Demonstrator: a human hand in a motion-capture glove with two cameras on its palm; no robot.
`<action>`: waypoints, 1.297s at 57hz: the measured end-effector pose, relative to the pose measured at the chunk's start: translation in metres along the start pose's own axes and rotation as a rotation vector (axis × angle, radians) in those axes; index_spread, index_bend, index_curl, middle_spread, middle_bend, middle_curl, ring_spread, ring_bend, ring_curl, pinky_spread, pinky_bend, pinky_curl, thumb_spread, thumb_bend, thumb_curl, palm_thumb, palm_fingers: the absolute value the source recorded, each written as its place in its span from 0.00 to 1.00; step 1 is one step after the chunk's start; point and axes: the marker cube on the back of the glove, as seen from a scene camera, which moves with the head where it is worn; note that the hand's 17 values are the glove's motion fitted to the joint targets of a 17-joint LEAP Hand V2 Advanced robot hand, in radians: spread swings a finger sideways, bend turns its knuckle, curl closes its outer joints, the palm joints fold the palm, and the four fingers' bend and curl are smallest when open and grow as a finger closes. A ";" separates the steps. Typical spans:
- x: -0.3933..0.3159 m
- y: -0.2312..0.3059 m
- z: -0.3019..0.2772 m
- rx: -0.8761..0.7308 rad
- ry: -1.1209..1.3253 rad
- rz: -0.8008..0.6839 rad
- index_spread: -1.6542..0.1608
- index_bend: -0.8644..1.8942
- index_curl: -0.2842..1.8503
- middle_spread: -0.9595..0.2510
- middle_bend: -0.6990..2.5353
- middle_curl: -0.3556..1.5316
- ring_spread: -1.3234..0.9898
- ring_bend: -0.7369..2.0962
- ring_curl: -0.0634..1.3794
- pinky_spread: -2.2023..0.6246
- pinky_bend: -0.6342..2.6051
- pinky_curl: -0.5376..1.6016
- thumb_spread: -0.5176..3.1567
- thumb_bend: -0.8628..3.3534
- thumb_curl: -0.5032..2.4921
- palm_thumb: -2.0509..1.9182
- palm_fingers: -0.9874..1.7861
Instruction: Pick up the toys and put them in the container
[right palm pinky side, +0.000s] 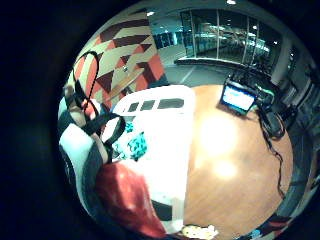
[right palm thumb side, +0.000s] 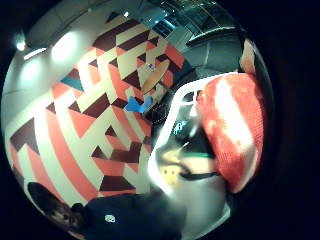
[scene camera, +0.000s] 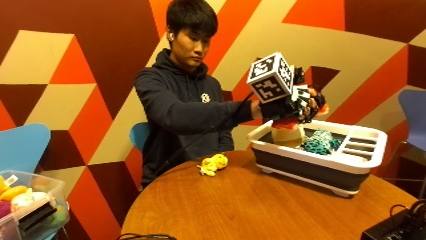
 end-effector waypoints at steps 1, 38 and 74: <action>0.001 0.000 0.003 -0.011 -0.001 0.007 0.72 0.47 0.59 0.57 0.59 0.73 0.44 0.85 0.51 0.63 0.62 0.60 0.40 0.21 0.46 0.64 0.60; 0.089 0.207 -0.090 -0.445 0.185 -0.026 0.78 0.43 0.48 0.76 0.38 0.51 0.53 0.51 0.23 0.78 0.42 0.43 0.50 0.20 0.31 0.53 0.36; 0.141 0.248 -0.034 -0.475 0.415 -0.121 0.80 0.63 0.50 0.68 0.39 0.49 0.52 0.32 0.13 0.78 0.30 0.38 0.52 0.26 0.34 0.67 0.46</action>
